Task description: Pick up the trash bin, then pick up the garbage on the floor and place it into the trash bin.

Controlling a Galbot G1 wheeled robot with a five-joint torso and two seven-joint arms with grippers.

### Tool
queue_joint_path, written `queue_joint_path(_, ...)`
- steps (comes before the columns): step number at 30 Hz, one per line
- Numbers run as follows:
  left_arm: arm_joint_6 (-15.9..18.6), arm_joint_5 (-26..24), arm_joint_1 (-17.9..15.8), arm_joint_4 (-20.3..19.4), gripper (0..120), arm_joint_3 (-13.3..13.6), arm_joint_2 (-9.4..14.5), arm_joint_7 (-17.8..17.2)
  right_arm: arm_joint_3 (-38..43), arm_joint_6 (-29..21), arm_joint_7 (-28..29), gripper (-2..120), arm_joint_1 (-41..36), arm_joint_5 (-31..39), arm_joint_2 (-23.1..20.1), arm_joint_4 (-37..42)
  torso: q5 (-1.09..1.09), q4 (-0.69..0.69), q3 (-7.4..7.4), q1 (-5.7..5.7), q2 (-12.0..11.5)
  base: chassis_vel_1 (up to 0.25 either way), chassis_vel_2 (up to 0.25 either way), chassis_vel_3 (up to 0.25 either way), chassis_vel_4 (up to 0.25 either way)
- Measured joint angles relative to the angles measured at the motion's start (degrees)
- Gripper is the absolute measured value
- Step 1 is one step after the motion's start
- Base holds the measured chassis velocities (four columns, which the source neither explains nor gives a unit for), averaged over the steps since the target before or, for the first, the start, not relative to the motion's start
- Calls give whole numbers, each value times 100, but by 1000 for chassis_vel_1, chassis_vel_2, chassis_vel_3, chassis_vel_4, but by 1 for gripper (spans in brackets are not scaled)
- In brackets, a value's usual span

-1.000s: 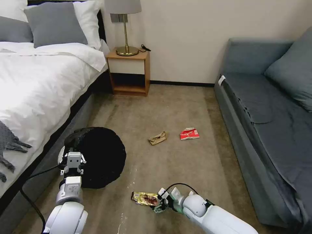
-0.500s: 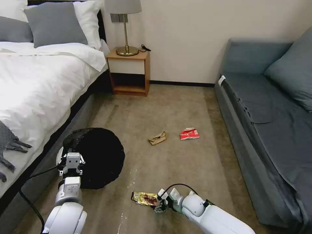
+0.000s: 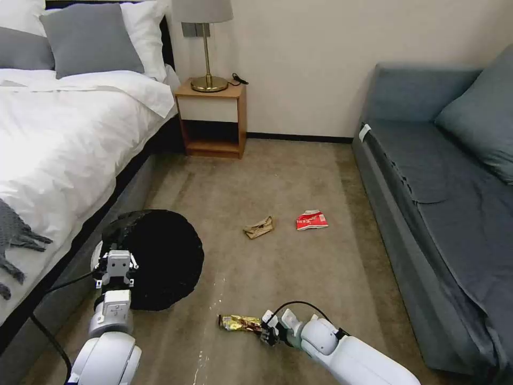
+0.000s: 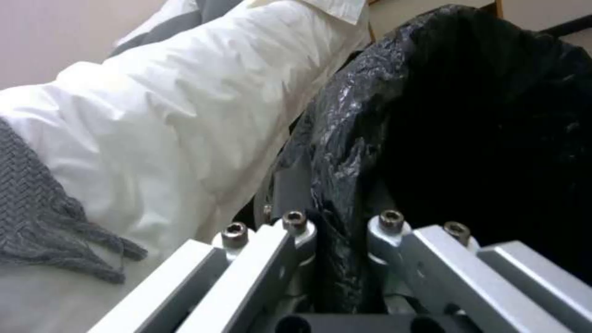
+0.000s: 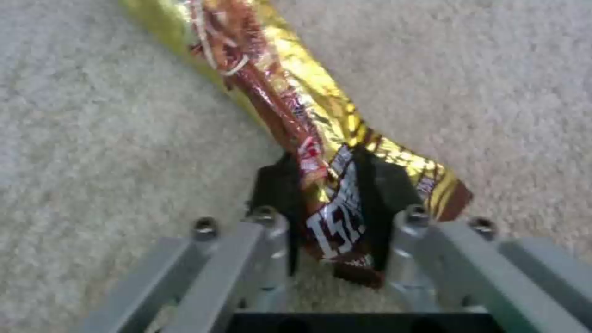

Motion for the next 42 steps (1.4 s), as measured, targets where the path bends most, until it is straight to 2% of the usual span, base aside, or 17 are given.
queue_joint_path(2,-13,-1,31,-7,4,-18,-3,0,15,8,-5,7,-11,-14,-1,0,0,0,0,0,0,0,0,0,0)
queue_joint_path(5,-29,-1,55,-8,4,-27,-17,1,28,15,-15,0,-27,-29,-5,8,0,0,0,0,0,0,0,0,0)
queue_joint_path(23,-176,91,223,-18,4,-33,-120,-30,653,151,-75,0,-91,-234,-133,297,0,-1,1,0,0,0,0,0,0)
queue_joint_path(29,-209,168,303,0,4,-26,-163,-74,1158,191,-156,0,240,-244,-4,554,0,0,1,0,0,0,0,0,0)
queue_joint_path(37,-251,312,447,-58,4,7,-295,-250,1680,44,-190,0,1168,157,213,950,-1,0,1,0,0,0,0,0,0)
queue_joint_path(42,-356,390,458,-31,4,31,-421,-280,2054,-232,-183,0,1848,917,455,1233,0,2,1,0,0,0,0,0,0)
